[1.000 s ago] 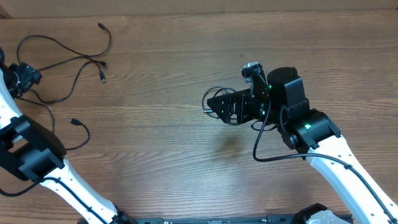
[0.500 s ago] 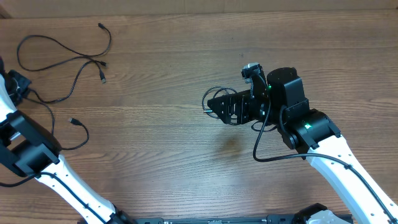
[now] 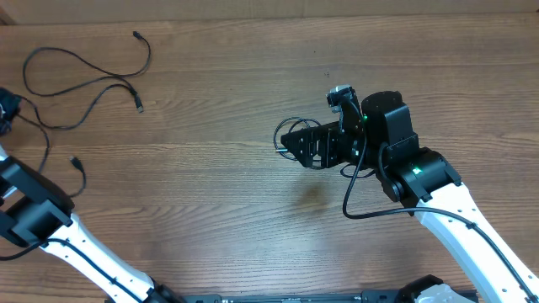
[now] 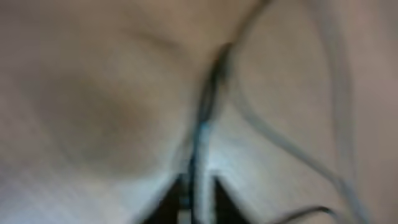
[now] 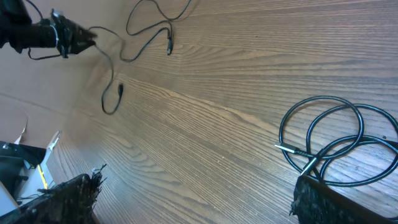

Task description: Untangle cables

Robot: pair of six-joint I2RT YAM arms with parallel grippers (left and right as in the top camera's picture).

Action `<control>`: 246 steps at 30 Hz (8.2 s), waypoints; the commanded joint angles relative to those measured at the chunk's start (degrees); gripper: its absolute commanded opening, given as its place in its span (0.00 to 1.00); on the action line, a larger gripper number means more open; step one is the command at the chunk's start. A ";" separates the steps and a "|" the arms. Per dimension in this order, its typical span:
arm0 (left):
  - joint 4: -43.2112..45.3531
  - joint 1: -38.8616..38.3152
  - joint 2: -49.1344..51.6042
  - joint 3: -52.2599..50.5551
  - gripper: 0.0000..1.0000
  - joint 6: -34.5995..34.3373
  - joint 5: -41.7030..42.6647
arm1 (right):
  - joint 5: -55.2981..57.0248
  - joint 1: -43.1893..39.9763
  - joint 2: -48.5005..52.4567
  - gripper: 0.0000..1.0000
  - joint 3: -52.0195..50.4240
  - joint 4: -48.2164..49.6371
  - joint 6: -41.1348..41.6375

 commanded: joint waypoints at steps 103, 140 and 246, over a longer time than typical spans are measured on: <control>7.48 2.82 -21.49 -50.49 0.04 -16.04 16.26 | 1.16 0.02 3.87 1.00 0.94 -1.60 -0.20; 27.04 0.35 -21.51 -47.34 0.99 -17.46 10.88 | 1.01 0.02 3.87 1.00 0.94 -2.89 -0.22; 26.95 -1.18 -13.25 -29.79 0.88 -11.80 -11.02 | 1.01 0.02 3.89 0.99 0.94 -2.71 -0.02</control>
